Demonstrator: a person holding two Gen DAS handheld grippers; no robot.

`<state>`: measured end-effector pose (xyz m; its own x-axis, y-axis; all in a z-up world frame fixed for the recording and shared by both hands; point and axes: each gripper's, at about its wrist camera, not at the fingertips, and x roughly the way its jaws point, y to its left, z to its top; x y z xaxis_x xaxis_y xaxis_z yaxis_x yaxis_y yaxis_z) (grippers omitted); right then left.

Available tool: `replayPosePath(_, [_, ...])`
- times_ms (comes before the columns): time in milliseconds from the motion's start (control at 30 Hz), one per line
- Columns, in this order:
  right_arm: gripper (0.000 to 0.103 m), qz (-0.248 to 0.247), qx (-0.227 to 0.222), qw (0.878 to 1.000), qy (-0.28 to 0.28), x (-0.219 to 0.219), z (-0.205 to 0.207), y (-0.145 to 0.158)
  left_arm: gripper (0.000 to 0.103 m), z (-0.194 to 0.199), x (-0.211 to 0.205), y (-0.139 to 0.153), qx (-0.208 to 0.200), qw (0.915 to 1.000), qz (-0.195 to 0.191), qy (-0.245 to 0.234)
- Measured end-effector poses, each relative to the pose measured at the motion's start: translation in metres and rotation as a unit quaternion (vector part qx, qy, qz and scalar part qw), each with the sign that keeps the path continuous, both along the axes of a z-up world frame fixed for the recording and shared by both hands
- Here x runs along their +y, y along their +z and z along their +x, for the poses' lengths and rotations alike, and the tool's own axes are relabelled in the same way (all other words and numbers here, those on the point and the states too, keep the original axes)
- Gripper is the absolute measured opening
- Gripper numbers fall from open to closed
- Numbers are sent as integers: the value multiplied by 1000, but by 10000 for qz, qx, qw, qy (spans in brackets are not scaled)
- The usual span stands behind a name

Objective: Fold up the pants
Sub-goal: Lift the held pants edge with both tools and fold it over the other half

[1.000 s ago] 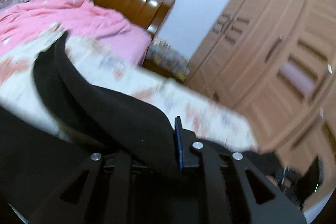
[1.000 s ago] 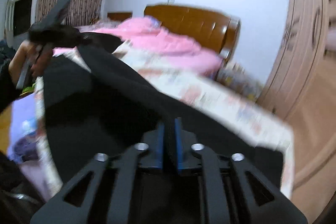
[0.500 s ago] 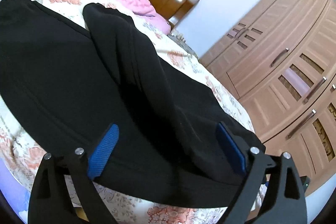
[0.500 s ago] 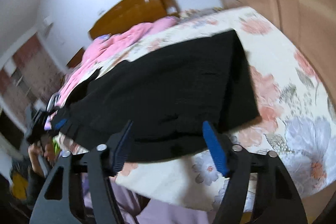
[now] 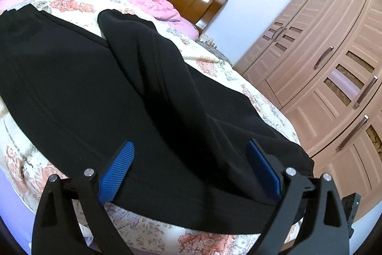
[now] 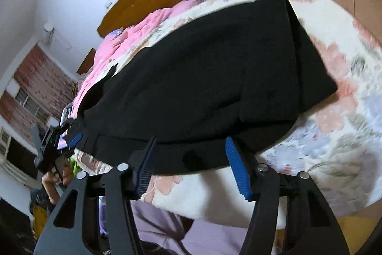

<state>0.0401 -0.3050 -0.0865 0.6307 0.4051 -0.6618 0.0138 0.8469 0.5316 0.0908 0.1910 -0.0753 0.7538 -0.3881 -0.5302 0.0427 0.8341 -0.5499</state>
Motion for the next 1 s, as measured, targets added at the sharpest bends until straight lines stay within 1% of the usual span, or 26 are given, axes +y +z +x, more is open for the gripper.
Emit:
replayPosePath(67, [58,282,-77,9993,-247,-3,-1,-3,95,-2,0,1,-27,10000,5,-17])
replayPosePath(167, [57,662,-222,9950,-711,-16,-1,-5,98,-1,0,4,-60,9999,73,-41])
replayPosePath(233, [57,793,-244,9935,-782,-18,3,-8,98,0,-3,6,-70,9998,133,-109])
replayPosePath(300, [31,526,-334,9958,-670,-9,2,-3,99,5,-5,7,-48,9997,197,-169])
replayPosePath(333, [14,459,-377,9963,-626,-6,2,-2,99,8,-6,8,-27,9996,223,-191])
replayPosePath(367, [10,452,-462,9954,-702,-6,1,0,99,13,-7,9,7,9994,264,-213])
replayPosePath(433, [9,436,-604,9946,-718,-12,-2,3,99,27,-10,15,85,9990,390,-203])
replayPosePath(500, [9,271,-635,9952,-688,-8,-1,5,99,42,-13,18,198,9984,482,-223])
replayPosePath(567, [9,171,-628,9956,-681,-7,-2,6,100,67,-19,21,471,9968,597,-252])
replayPosePath(600, [9,160,-615,9957,-678,-6,-1,5,100,78,-23,21,606,9953,714,-230])
replayPosePath(633, [9,173,-601,9957,-681,-7,-2,4,100,93,-29,23,817,9910,1056,-87])
replayPosePath(700, [9,195,-585,9959,-667,-10,-1,5,98,114,-34,24,1083,9805,1629,193])
replayPosePath(733, [9,172,-594,9960,-652,-13,0,2,82,127,-32,23,1247,9743,1847,334])
replayPosePath(767, [9,145,-610,9960,-635,-13,0,4,35,135,-27,21,1353,9721,1872,400])
replayPosePath(800, [8,113,-635,9961,-604,-12,2,7,16,141,-21,20,1461,9709,1845,438])
replayPosePath(833, [7,70,-707,9961,-524,-12,7,13,13,146,-11,23,1433,9739,1712,404])
replayPosePath(867, [7,23,-789,9958,-458,-11,12,21,12,146,-4,31,1208,9795,1574,362])
replayPosePath(900, [7,-30,-896,9952,-391,-12,19,32,12,142,2,45,784,9856,1467,293])
replayPosePath(933, [7,-103,-1054,9938,-333,-13,28,48,12,136,4,57,443,9887,1408,254])
replayPosePath(967, [7,-154,-1208,9921,-311,-14,34,61,12,128,8,72,82,9902,1369,278])
replayPosePath(1000, [7,-190,-1437,9890,-294,-16,38,79,12,117,13,85,-267,9915,1237,301])
